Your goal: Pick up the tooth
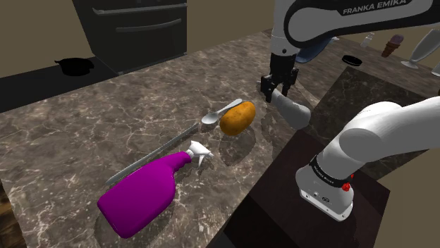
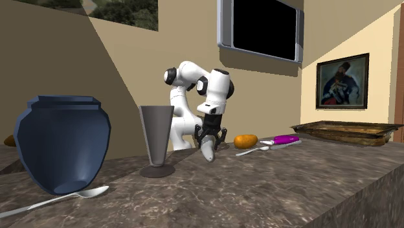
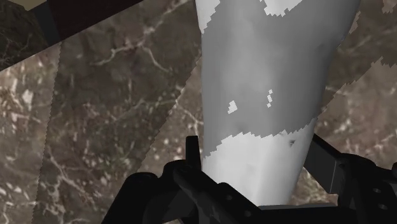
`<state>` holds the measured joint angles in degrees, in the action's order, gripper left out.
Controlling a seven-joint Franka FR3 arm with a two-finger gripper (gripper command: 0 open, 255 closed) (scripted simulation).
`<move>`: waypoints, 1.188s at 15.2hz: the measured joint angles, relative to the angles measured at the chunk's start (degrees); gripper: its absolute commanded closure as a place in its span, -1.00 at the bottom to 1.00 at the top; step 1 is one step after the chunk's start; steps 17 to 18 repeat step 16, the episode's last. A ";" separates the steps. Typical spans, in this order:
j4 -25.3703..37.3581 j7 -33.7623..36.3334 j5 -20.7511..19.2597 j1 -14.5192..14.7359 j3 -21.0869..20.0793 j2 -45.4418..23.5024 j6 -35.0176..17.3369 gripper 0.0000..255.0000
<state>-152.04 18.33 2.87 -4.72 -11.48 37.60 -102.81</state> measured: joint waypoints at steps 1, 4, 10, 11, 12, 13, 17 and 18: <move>0.22 -0.07 -0.02 0.01 0.05 0.13 0.39 1.00; 1.72 -0.18 -0.09 0.02 0.22 0.64 2.44 1.00; 5.80 -0.47 -0.39 -0.07 0.70 1.78 7.62 1.00; 6.53 -0.51 -0.45 -0.11 0.76 1.79 8.36 1.00; 7.19 -0.52 -0.48 -0.13 0.80 1.80 9.04 1.00; 7.79 -0.59 -0.54 -0.15 0.90 1.96 9.80 1.00; 9.78 -0.65 -0.66 -0.22 1.02 1.92 11.75 1.00; 9.78 -0.65 -0.66 -0.22 1.02 1.92 11.75 1.00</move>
